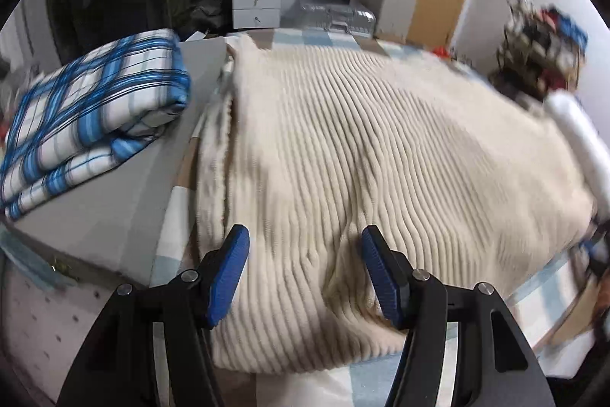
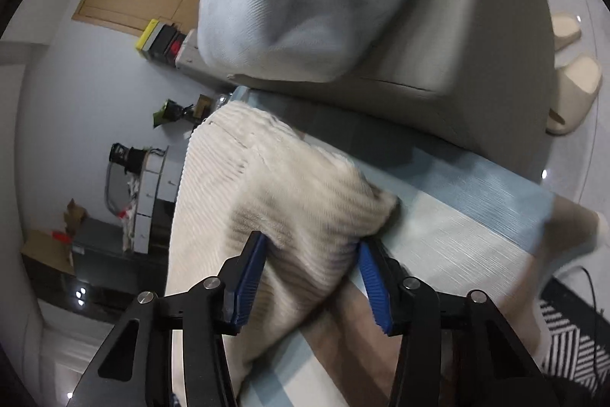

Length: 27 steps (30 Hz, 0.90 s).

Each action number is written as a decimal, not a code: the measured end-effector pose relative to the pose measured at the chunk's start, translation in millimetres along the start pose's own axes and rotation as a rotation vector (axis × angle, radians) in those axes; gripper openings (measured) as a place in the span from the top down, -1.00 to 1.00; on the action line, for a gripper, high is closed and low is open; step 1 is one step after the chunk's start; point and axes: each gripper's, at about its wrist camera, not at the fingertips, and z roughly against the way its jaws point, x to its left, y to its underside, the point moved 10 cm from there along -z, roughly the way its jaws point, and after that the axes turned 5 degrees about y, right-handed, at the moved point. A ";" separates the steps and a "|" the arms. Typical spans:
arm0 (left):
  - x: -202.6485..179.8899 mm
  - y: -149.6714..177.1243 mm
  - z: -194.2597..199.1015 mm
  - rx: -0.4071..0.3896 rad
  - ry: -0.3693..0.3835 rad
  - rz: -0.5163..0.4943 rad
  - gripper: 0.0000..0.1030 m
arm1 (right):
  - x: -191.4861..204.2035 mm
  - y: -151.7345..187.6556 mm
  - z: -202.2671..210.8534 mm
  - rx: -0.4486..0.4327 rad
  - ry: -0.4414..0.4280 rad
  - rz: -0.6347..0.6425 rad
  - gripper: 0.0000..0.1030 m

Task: Fold large clothes

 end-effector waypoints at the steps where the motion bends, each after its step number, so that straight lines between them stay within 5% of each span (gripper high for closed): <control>1: -1.0 -0.2 -5.0 0.008 -0.006 -0.013 -0.09 | 2.5 -0.3 -2.0 -0.002 0.013 0.015 0.73; 2: 0.4 0.5 -8.1 0.018 -0.015 -0.017 -0.09 | 10.1 -2.8 0.1 -0.015 0.001 0.038 0.89; 6: 5.5 -2.8 -18.1 0.053 -0.008 -0.017 -0.09 | 45.8 -20.2 51.3 -0.203 -0.038 0.180 0.92; 13: 9.5 -4.8 -20.4 0.066 0.014 -0.007 -0.12 | 11.4 -15.1 17.7 -0.083 0.096 0.118 0.89; 16: 8.7 -6.1 -12.4 0.057 0.017 -0.010 -0.12 | 5.6 -8.7 24.4 -0.060 0.142 0.160 0.57; 19: 3.3 -5.1 8.3 0.015 0.019 -0.025 -0.12 | 14.7 -10.5 61.9 -0.166 0.163 0.251 0.18; 23: -29.0 -31.1 30.6 -0.063 0.108 -0.077 -0.12 | 66.1 3.0 76.6 -0.187 0.109 0.446 0.13; 27: -84.7 -52.2 17.8 -0.096 0.134 -0.238 -0.12 | 125.9 44.3 36.7 -0.080 0.021 0.664 -0.11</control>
